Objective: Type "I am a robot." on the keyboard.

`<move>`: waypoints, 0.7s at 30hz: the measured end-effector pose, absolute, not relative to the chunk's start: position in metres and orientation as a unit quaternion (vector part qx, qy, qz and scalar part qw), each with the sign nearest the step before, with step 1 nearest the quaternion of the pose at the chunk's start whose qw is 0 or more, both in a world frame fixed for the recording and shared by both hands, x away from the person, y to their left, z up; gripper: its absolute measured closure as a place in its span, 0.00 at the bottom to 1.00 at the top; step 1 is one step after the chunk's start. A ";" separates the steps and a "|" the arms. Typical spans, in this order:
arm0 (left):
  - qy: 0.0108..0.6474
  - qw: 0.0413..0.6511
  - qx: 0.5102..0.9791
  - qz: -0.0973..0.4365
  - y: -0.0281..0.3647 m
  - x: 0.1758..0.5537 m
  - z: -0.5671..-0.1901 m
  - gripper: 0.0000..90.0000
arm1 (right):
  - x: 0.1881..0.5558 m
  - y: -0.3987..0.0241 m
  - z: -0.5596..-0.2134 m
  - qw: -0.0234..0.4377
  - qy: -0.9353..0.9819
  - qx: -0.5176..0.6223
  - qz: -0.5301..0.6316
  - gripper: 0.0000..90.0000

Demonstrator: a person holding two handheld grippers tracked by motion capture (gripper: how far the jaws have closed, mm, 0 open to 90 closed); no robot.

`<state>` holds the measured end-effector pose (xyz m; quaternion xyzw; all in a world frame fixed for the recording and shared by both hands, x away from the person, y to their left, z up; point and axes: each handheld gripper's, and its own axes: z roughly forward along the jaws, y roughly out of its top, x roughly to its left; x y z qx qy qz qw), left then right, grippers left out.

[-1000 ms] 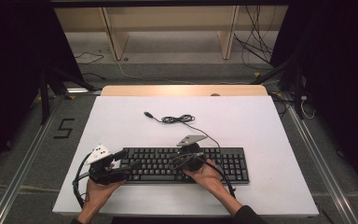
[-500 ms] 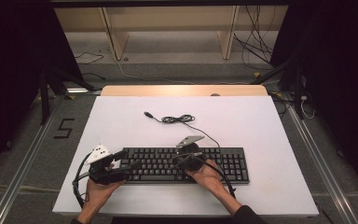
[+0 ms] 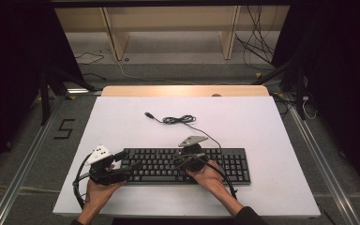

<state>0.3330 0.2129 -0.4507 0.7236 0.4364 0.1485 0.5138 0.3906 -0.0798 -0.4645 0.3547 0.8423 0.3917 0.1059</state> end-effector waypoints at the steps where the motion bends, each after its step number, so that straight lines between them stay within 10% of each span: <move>1: 0.437 0.513 0.724 0.149 0.213 0.333 -0.451 0.28 | 0.390 -0.080 -0.463 0.104 0.840 0.354 0.398 0.94; 14: 0.437 0.508 0.728 0.147 0.210 0.334 -0.452 0.28 | 0.383 -0.086 -0.453 0.106 0.823 0.347 0.437 0.44; 21: 0.435 0.502 0.733 0.143 0.206 0.336 -0.453 0.33 | 0.373 -0.095 -0.443 0.115 0.812 0.333 0.465 0.35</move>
